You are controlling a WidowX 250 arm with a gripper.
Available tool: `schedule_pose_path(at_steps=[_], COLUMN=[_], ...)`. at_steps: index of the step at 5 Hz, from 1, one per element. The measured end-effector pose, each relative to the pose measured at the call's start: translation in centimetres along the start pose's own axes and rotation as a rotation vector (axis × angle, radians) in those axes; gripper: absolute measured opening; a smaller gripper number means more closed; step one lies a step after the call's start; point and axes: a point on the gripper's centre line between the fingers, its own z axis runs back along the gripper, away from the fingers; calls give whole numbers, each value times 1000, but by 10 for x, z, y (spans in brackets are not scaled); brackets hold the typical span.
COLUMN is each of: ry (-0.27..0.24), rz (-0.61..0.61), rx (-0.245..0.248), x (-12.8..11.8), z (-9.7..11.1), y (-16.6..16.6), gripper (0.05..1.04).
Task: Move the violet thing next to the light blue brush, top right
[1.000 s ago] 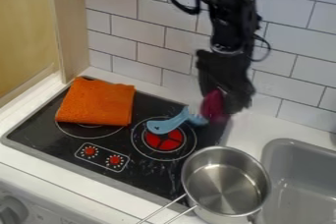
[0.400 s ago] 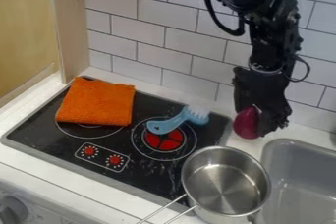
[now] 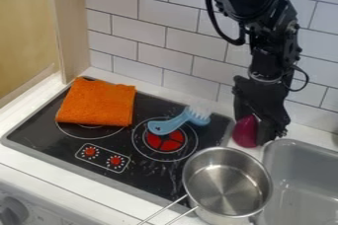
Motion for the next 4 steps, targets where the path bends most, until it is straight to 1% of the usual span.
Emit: schedule_pose_path(at_steps=[1, 2, 4], ry=[7, 22, 9], rz=[2, 21, 30], rx=[-8, -8, -10], x=[0, 0, 0], z=[0, 2, 2], y=[0, 1, 4], gripper=[787, 1013, 999])
